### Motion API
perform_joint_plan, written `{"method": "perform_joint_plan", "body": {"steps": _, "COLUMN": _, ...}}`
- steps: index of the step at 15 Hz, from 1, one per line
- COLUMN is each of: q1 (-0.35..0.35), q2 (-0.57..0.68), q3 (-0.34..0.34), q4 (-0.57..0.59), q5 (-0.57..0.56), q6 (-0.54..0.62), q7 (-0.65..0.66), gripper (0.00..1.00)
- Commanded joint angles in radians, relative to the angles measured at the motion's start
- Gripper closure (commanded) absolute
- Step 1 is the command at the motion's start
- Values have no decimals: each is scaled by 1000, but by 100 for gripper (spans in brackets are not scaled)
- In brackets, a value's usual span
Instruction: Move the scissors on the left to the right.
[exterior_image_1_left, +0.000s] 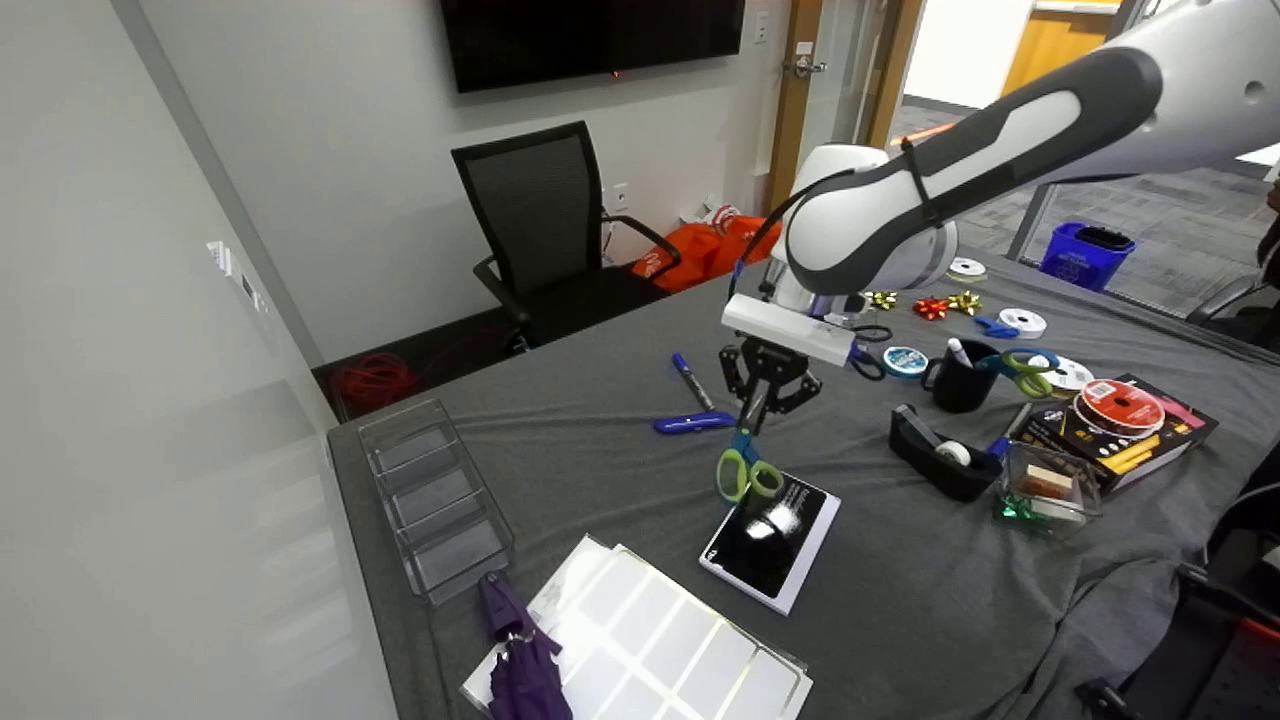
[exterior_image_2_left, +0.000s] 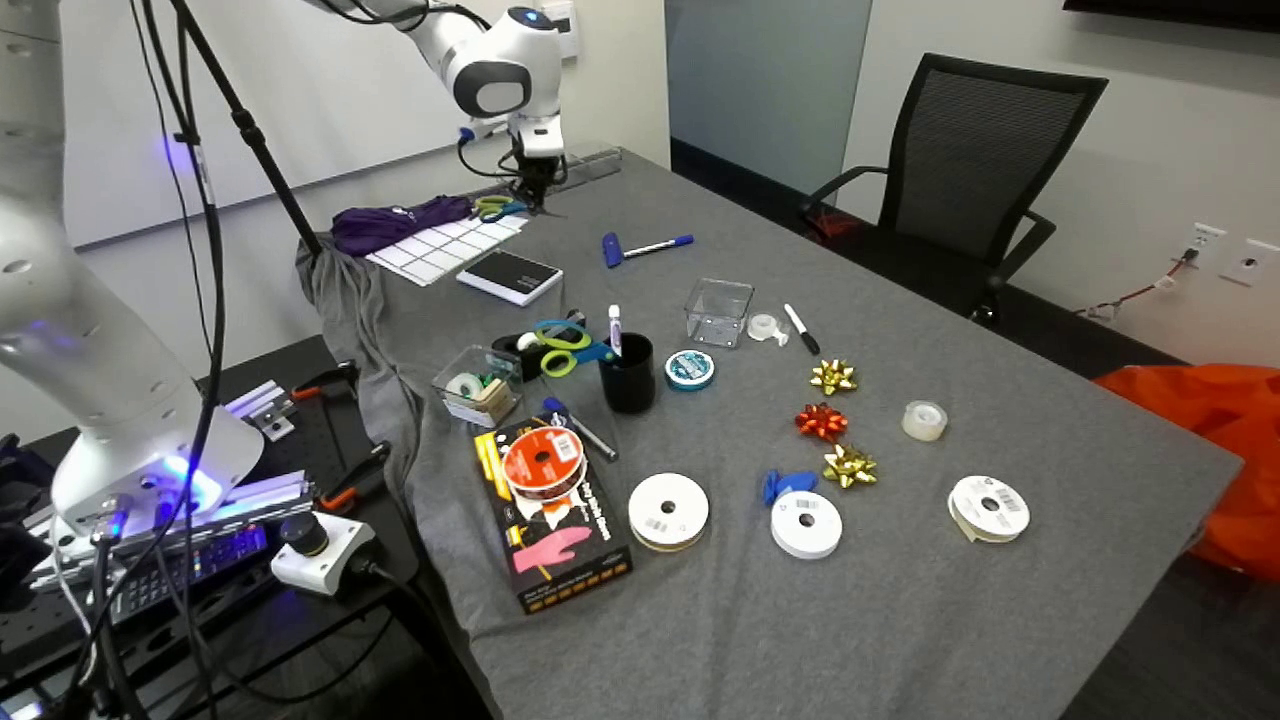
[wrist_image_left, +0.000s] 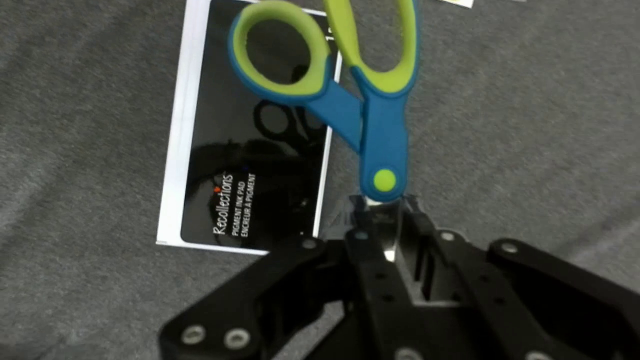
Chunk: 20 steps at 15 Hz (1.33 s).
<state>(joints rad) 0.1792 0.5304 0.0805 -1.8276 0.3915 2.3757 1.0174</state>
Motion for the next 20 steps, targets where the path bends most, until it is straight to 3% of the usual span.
{"method": "perform_joint_plan", "body": {"steps": 1, "q1": -5, "q2": -11, "q3": -6, "q4": 2, "q5": -2, "q6": -5, "q7": 11, "gripper": 81}}
{"method": "perform_joint_plan", "body": {"steps": 8, "q1": -9, "q2": -23, "q3": -11, "q4": 1, "q5": -3, "q6": -18, "q7": 20, "gripper": 81}}
{"method": "perform_joint_plan", "body": {"steps": 9, "q1": -9, "q2": -23, "q3": -11, "q4": 1, "q5": -3, "q6": -19, "q7": 21, "gripper": 95}}
{"method": "perform_joint_plan", "body": {"steps": 11, "q1": -21, "q2": -1, "q3": -17, "q4": 42, "q5": 5, "q6": -37, "q7": 33, "gripper": 95}}
{"method": "perform_joint_plan", "body": {"steps": 15, "q1": -56, "q2": 62, "q3": -43, "q4": 169, "q5": 16, "q6": -53, "q7": 77, "gripper": 95}}
{"method": "perform_joint_plan", "body": {"steps": 20, "q1": -103, "q2": 190, "q3": -77, "q4": 414, "q5": 13, "q6": -149, "q7": 243, "gripper": 95}}
